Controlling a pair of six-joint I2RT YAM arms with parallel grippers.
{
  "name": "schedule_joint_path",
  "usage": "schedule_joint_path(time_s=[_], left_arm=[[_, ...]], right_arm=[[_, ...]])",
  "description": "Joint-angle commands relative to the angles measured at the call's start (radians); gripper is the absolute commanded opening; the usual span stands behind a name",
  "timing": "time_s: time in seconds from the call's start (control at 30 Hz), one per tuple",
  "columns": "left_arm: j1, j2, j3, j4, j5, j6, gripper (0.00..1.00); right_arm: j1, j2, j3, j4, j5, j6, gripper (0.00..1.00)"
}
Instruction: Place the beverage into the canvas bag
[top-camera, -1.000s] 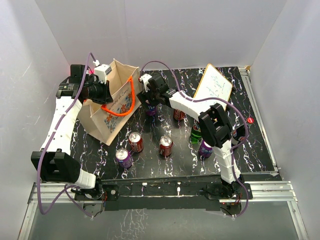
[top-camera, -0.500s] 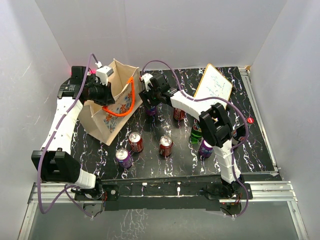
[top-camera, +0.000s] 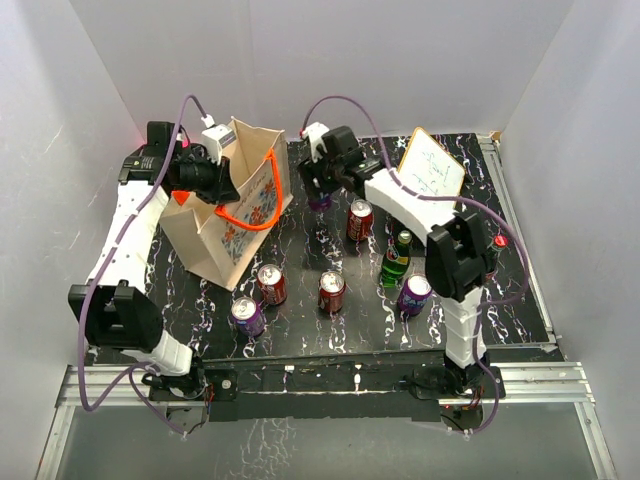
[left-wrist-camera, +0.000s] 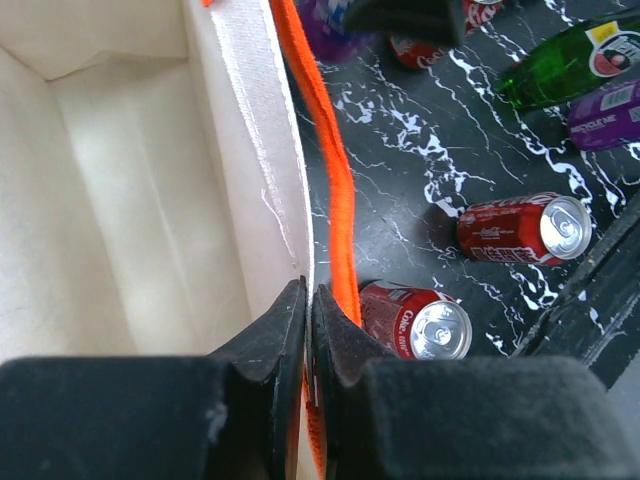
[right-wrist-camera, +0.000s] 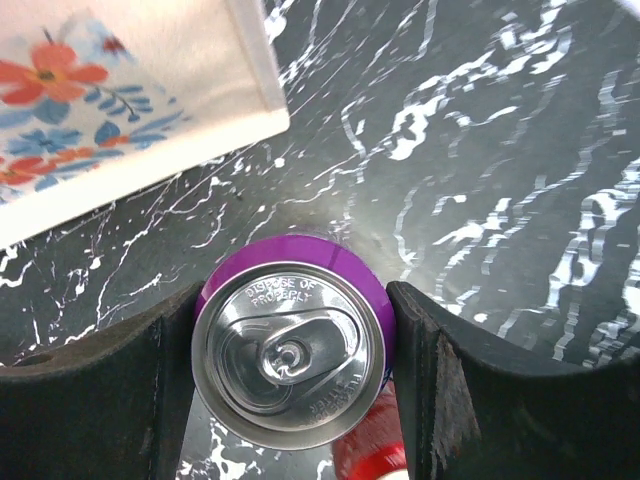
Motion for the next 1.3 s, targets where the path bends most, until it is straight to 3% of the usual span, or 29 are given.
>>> schedule_joint_path(time_s=[0.0,0.3,0.87,0.97,1.13,1.27], left_arm=[[-0.023,0.024,0.058,-0.029,0.129,0.042,0.05],[-0.097,0.106,0.152,-0.111,0.189,0.144,0.05],[-0.188,0.081,0.16,-0.232,0.196,0.25,0.06],[-0.189,0.079,0.161,-0.227,0.195,0.247,0.11],[-0.189,0.062,0.181,-0.172,0.211,0.191,0.28],[-0.188,0.06,0.23,-0.13,0.197,0.136,0.5]], right_arm=[[-0.041,-0.193,0.018,0.084,0.028,-0.01,0.08],[-0.102,-0.309,-0.002,0.05,0.033,0.007,0.08],[-0.109,-0.383,0.215,0.034,-0.123,0.031,0.08],[-0.105,-0.389,0.239,0.072,-0.147,0.039,0.08],[-0.087,-0.371,0.279,0.132,-0.164,0.058,0.08],[-0.059,-0.336,0.321,0.145,-0.19,0.078,0.08]])
